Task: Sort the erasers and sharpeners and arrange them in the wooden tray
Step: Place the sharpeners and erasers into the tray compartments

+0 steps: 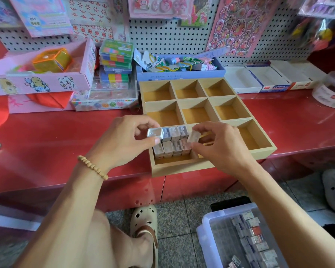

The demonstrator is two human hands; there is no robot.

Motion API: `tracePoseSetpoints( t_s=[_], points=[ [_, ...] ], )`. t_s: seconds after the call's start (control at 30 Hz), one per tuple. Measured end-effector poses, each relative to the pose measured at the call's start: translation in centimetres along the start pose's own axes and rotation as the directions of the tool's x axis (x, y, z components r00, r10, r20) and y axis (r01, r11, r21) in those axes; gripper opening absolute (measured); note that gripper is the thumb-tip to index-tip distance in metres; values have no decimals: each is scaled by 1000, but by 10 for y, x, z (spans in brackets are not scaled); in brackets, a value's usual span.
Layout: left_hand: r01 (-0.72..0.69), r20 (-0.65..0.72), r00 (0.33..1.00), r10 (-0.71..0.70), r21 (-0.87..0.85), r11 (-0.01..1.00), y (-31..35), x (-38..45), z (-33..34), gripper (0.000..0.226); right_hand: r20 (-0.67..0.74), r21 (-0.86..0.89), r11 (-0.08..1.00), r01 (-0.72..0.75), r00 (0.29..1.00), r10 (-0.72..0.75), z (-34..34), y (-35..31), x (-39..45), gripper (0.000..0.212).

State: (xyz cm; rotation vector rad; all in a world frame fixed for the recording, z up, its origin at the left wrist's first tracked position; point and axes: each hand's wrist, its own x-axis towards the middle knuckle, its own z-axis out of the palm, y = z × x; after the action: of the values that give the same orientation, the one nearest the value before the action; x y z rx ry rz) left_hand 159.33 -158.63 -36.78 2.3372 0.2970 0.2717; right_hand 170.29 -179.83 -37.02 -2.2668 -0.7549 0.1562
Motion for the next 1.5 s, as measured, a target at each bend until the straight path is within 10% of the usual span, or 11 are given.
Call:
tracePoseSetpoints(
  t_s=[0.5, 0.73, 1.5],
  points=[
    [-18, 95, 995, 22, -42, 999, 6, 2, 5, 18, 170, -279, 930, 239, 966, -198, 8, 3, 12, 38],
    [-4, 286, 952, 104, -329, 944, 18, 11, 9, 17, 96, 172, 950, 262, 955, -281, 2, -17, -9, 21],
    [111, 246, 969, 22, -513, 851, 28, 11, 14, 22, 88, 181, 959, 217, 968, -236, -7, -24, 0, 20]
  ],
)
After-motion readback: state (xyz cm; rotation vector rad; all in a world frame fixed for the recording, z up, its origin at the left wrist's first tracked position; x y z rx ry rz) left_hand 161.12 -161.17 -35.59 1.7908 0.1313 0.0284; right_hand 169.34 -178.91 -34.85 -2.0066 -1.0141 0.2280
